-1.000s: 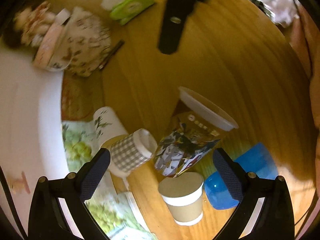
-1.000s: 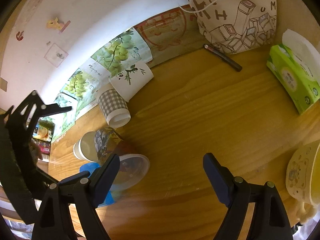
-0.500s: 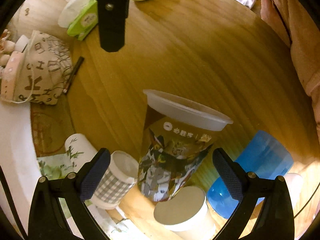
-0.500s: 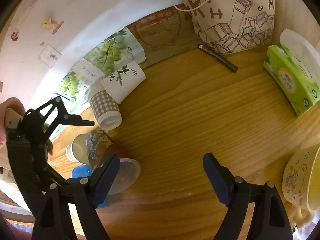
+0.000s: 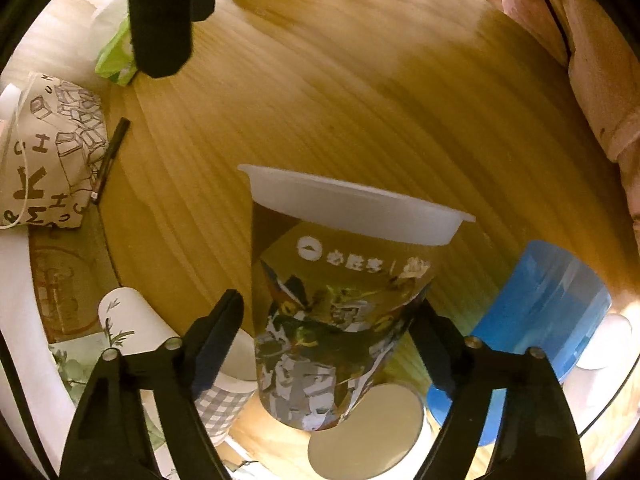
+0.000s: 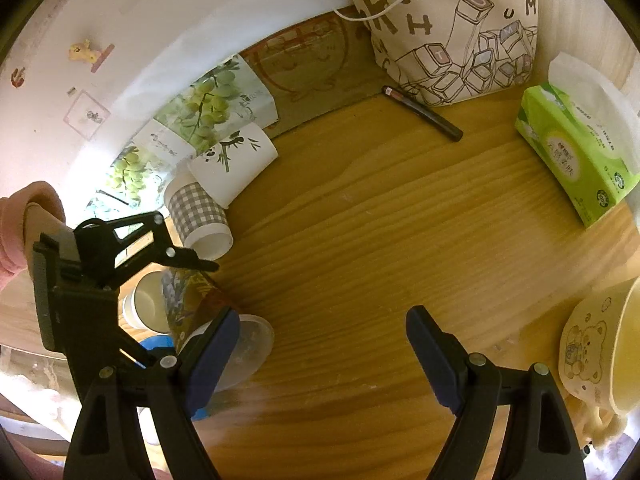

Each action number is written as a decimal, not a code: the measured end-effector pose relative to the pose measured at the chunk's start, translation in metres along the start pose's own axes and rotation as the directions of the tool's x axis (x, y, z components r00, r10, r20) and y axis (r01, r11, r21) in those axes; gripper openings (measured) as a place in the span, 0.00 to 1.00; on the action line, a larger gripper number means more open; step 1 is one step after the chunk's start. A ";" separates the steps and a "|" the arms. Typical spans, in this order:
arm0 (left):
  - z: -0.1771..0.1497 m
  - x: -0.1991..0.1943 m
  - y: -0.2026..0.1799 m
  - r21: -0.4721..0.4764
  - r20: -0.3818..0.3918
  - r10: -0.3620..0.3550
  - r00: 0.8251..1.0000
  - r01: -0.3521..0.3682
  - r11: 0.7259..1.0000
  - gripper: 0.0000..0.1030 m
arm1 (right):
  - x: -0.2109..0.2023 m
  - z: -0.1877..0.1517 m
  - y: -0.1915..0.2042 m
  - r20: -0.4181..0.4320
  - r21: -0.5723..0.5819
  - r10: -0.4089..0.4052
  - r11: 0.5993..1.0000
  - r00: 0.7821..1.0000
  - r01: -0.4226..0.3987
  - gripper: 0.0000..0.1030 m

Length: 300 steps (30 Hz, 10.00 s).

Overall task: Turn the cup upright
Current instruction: 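Close the left gripper around the printed cup's body, then lift the printed cup with the left gripper and rotate it rim-up, then bring the right gripper to the printed cup held by the left gripper, then close the right gripper on the printed cup while the left gripper opens and releases it, then lower the upright printed cup onto the desk and open the right gripper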

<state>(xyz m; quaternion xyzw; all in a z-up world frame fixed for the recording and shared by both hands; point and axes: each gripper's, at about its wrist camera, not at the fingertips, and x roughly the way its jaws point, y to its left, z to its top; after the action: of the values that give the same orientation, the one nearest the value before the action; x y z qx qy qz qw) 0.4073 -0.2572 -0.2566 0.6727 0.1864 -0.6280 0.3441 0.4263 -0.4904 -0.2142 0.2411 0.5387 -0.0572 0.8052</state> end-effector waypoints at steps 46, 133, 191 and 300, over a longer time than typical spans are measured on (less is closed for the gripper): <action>0.000 -0.029 0.104 -0.746 0.166 -0.311 0.936 0.325 0.580 0.72 | -0.026 -0.016 0.004 0.039 -0.002 0.108 0.994 0.993 -0.108 0.83; -0.039 -0.002 -0.112 -0.737 0.360 -0.080 0.930 0.230 -0.636 0.73 | 0.019 -0.129 0.101 -0.369 -0.082 0.246 0.952 0.896 -0.295 0.83; -0.067 -0.087 -0.174 -0.752 0.188 0.133 0.973 0.230 -0.617 0.84 | 0.069 -0.159 0.166 -0.532 -0.108 0.205 0.946 0.822 -0.306 0.74; -0.027 -0.159 -0.288 -0.810 -0.227 0.395 0.890 0.053 -0.584 0.84 | 0.000 -0.327 0.172 0.589 -0.540 0.132 0.798 0.797 0.267 0.79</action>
<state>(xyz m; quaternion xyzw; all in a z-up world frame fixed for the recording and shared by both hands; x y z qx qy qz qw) 0.2074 -0.0102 -0.1681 -0.0493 0.4507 -0.1321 0.8815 0.2122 -0.1931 -0.2570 -0.0773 0.2543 0.0122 0.9639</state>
